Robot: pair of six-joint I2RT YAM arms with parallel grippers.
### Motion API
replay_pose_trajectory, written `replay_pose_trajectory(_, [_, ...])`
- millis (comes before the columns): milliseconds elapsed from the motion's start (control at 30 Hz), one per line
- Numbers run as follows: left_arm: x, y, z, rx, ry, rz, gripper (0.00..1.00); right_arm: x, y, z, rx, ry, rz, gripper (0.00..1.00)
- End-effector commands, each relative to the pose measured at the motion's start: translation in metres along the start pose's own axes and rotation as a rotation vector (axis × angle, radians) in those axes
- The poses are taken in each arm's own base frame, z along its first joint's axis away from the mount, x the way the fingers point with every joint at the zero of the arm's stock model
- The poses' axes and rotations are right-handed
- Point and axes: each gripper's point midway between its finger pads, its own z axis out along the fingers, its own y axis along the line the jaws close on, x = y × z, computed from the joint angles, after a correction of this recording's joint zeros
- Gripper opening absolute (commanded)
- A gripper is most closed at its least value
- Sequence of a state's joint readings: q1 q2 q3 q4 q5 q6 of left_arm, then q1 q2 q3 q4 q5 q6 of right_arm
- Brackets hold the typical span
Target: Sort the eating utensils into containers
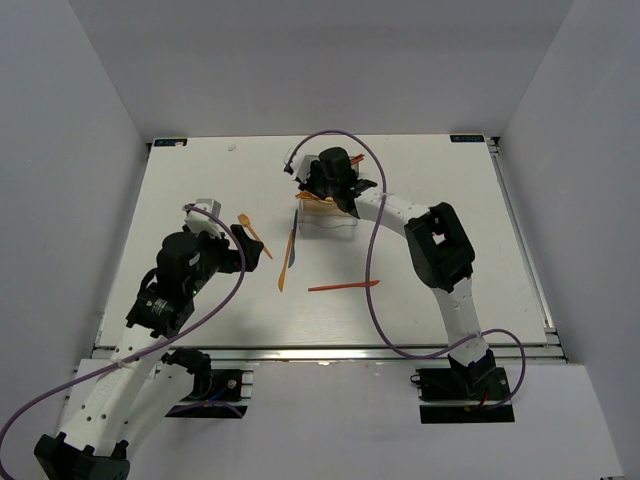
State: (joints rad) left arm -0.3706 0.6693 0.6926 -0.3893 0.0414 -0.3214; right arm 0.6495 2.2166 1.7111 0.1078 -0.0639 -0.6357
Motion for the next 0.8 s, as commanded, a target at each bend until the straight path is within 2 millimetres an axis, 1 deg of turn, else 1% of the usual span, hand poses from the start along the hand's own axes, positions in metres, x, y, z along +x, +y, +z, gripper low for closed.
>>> replay_pose_trajectory(0, [0.006,-0.001,0.0,0.012,0.013,0.011,0.98,-0.009,-0.018,-0.001,0.036,-0.043,0.002,0.13])
replay_pose_trajectory(33, [0.006,-0.001,0.0,0.01,0.01,0.013,0.98,-0.01,-0.019,-0.003,0.042,-0.047,0.003,0.24])
replay_pose_trajectory(67, [0.006,-0.001,0.0,0.01,0.01,0.013,0.98,-0.006,-0.015,-0.003,0.035,-0.04,0.007,0.27])
replay_pose_trajectory(100, [0.005,0.001,0.0,0.002,0.009,0.013,0.98,-0.006,-0.016,-0.004,0.039,-0.041,0.01,0.3])
replay_pose_trajectory(133, [0.006,0.001,0.0,0.0,0.012,0.013,0.98,-0.006,-0.016,-0.005,0.037,-0.041,0.018,0.39])
replay_pose_trajectory(300, [0.005,0.005,0.001,-0.023,0.011,0.008,0.98,-0.014,-0.018,-0.011,0.028,-0.049,0.028,0.5])
replay_pose_trajectory(333, [0.005,0.005,0.001,-0.027,0.01,0.007,0.98,-0.021,-0.018,-0.015,0.019,-0.063,0.03,0.56])
replay_pose_trajectory(367, [0.005,0.005,0.001,-0.028,0.012,0.003,0.98,-0.026,-0.021,-0.018,0.022,-0.071,0.035,0.58])
replay_pose_trajectory(400, [0.004,0.011,0.002,-0.062,0.007,-0.001,0.98,-0.031,-0.023,-0.021,0.024,-0.082,0.039,0.59])
replay_pose_trajectory(467, [0.002,0.016,0.004,-0.101,-0.004,-0.04,0.98,-0.049,-0.031,-0.033,0.04,-0.119,0.064,0.61])
replay_pose_trajectory(500, [0.005,0.02,0.01,-0.128,0.009,-0.062,0.98,-0.057,-0.035,-0.039,0.048,-0.137,0.074,0.65])
replay_pose_trajectory(533, [-0.001,0.025,0.013,-0.164,-0.007,-0.087,0.98,-0.072,-0.043,-0.053,0.07,-0.164,0.089,0.78])
replay_pose_trajectory(567, [-0.001,0.028,0.018,-0.198,-0.002,-0.135,0.98,-0.082,-0.05,-0.061,0.09,-0.194,0.106,0.85])
replay_pose_trajectory(600, [0.012,0.037,0.031,-0.258,0.062,-0.158,0.98,-0.091,-0.053,-0.069,0.101,-0.215,0.16,0.89])
replay_pose_trajectory(633, [0.002,0.042,0.037,-0.318,0.044,-0.217,0.98,-0.103,-0.062,-0.088,0.136,-0.241,0.192,0.89])
replay_pose_trajectory(667, [0.004,0.044,0.045,-0.342,0.068,-0.232,0.98,-0.109,-0.066,-0.097,0.156,-0.254,0.23,0.89])
replay_pose_trajectory(700, [0.009,0.047,0.063,-0.383,0.112,-0.267,0.98,-0.12,-0.076,-0.117,0.204,-0.281,0.32,0.89])
replay_pose_trajectory(767, [0.016,0.051,0.08,-0.424,0.154,-0.297,0.98,-0.121,-0.083,-0.136,0.254,-0.28,0.417,0.89])
